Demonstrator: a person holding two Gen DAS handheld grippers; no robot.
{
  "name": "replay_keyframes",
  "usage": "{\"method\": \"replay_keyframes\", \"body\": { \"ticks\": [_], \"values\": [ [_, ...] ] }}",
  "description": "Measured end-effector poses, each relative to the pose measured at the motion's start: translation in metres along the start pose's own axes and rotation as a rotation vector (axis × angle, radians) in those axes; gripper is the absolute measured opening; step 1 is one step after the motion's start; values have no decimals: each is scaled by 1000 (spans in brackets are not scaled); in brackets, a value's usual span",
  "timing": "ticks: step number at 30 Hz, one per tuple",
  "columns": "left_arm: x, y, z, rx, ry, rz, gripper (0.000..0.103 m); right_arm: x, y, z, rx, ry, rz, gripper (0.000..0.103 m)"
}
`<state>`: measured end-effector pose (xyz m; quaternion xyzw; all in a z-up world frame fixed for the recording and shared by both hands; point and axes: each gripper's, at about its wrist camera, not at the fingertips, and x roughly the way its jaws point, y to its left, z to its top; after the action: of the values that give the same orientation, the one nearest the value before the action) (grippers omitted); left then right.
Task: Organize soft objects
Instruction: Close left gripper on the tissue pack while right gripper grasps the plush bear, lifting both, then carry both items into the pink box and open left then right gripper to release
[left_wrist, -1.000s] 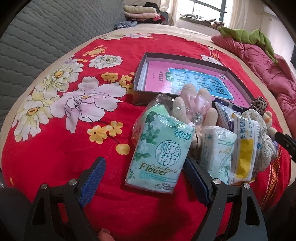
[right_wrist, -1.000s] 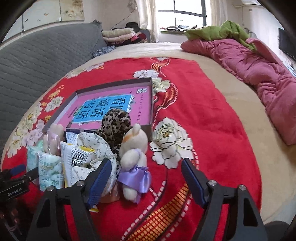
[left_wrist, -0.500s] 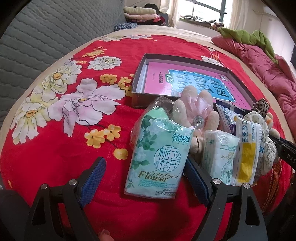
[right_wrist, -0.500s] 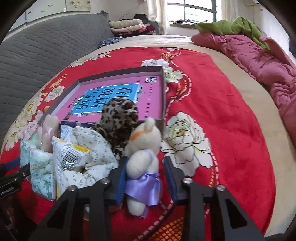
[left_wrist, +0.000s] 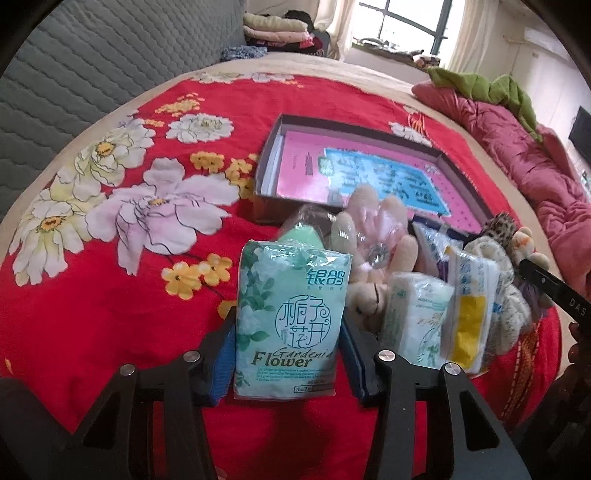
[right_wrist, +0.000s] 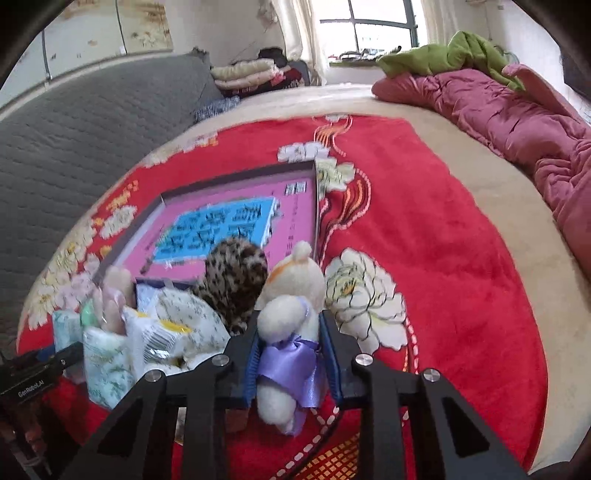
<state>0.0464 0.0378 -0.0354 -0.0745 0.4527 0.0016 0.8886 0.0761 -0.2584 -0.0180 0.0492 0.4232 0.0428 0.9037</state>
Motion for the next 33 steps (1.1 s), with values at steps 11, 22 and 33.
{"method": "replay_keyframes", "body": {
  "ticks": [11, 22, 33],
  "values": [
    [-29, 11, 30, 0, -156, -10, 51, -20, -4, 13, 32, -105, 48, 30],
    [-16, 5, 56, 16, -202, -35, 51, -26, -4, 26, 47, -179, 88, 30],
    [16, 5, 89, 2, -193, -58, 51, -6, 0, 56, 10, -230, 117, 30]
  ]
}}
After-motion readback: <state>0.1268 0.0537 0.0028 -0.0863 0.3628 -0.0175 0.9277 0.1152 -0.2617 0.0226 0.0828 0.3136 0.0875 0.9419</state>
